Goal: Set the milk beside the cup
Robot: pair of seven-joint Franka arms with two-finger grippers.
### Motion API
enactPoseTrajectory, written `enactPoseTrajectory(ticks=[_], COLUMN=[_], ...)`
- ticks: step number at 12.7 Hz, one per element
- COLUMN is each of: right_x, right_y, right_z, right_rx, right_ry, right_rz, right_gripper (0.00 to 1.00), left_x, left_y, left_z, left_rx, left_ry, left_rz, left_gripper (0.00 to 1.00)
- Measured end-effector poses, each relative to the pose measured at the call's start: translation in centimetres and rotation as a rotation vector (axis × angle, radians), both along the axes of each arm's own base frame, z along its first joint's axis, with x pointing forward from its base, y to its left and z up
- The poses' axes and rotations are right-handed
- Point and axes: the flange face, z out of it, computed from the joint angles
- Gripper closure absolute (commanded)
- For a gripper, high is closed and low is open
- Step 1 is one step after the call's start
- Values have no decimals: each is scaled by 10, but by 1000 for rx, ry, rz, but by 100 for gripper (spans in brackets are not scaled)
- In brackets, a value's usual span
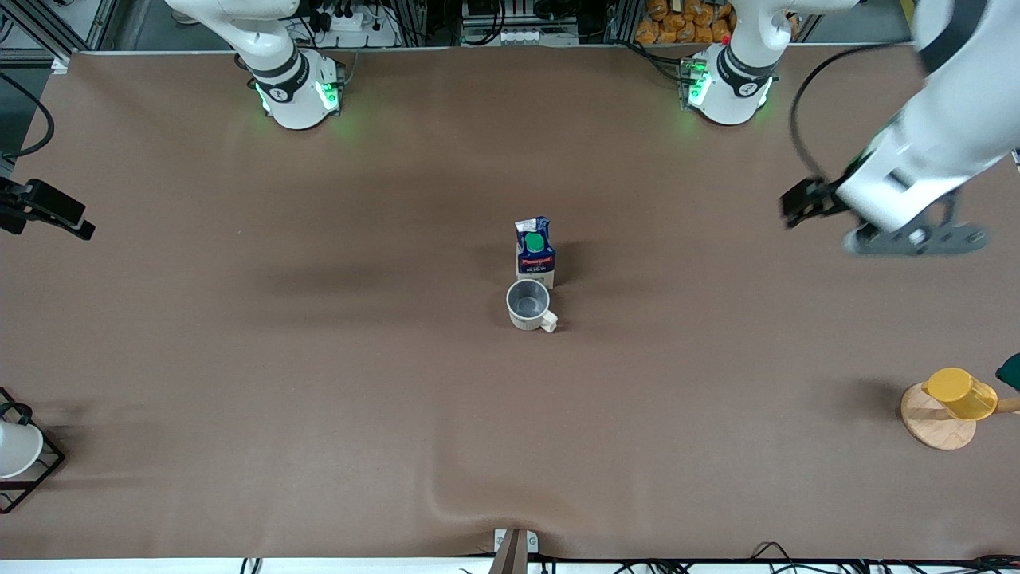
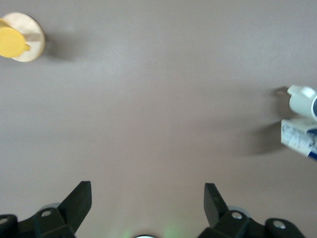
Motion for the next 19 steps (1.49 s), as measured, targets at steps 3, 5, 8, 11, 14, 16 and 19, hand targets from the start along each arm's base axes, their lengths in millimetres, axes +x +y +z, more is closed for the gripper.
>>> enactPoseTrajectory(ticks=[3,5,8,11,14,16,19], right_x=[0,0,1,2,4,5,6], right_y=[0,0,1,0,0,0,0], right_z=[0,-1,-2,-4,-9,-11,-12], right_rx=[0,0,0,1,1,2,2], right_ry=[1,2,5,9,18,21,23], right_rz=[0,1,1,1,1,1,1], right_gripper=[0,0,0,0,0,0,0], left_x=[-23,-30,-30,-29,-29,-29,-29], left_y=[23,31,49,51,52,52,52], left_z=[30,41,40,38,38,38,40], left_rx=[-9,-11,-10,-9,-9,-10,-11], left_ry=[-12,-26,-12,-4,-4,-5,-8], left_rz=[-78,-68,-39,-35,-34,-34,-34], left_gripper=[0,0,0,0,0,0,0])
